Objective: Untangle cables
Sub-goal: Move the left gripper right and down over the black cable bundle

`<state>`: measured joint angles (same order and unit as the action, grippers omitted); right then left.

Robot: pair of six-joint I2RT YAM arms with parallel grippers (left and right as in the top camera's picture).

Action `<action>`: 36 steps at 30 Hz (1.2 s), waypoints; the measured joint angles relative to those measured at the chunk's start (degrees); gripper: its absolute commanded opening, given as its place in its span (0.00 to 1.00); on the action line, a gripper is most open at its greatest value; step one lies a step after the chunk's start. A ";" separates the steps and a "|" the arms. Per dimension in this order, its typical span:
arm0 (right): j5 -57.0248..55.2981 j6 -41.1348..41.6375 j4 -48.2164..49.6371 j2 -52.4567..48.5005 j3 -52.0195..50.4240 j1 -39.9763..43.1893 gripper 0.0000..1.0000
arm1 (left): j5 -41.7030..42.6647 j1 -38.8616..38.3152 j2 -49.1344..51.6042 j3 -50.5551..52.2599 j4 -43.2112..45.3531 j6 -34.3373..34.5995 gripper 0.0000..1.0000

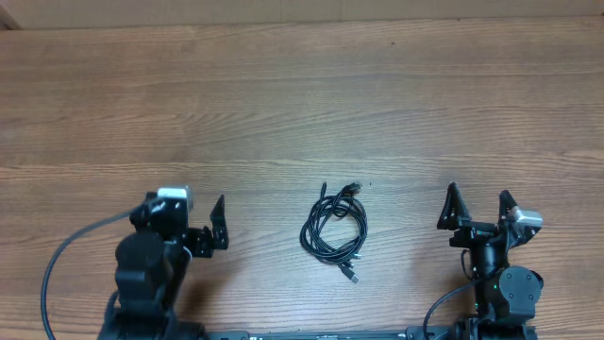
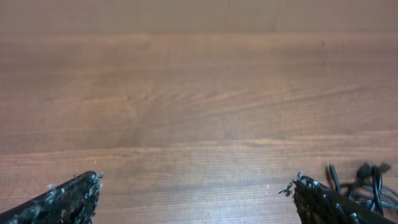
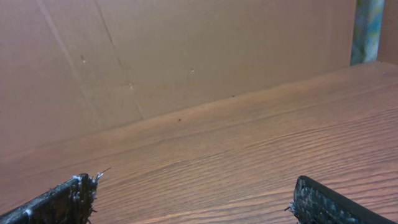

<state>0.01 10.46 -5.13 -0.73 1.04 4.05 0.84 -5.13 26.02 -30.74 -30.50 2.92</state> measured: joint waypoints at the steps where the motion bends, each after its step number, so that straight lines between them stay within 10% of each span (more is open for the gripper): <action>1: 0.00 0.00 -0.02 0.00 0.00 -0.02 1.00 | 0.00 0.00 1.77 -1.22 -0.94 0.00 1.00; 21: -0.02 0.02 -0.04 0.00 0.00 0.00 1.00 | 0.26 0.00 32.09 -20.85 -15.54 -0.11 1.00; 36: 0.00 0.00 -0.02 0.00 0.00 -0.02 1.00 | 2.16 -0.02 33.64 -21.07 -15.87 -0.13 0.99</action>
<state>0.01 10.46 -5.15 -0.73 1.04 4.03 3.01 -5.15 59.66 -51.81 -46.37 2.79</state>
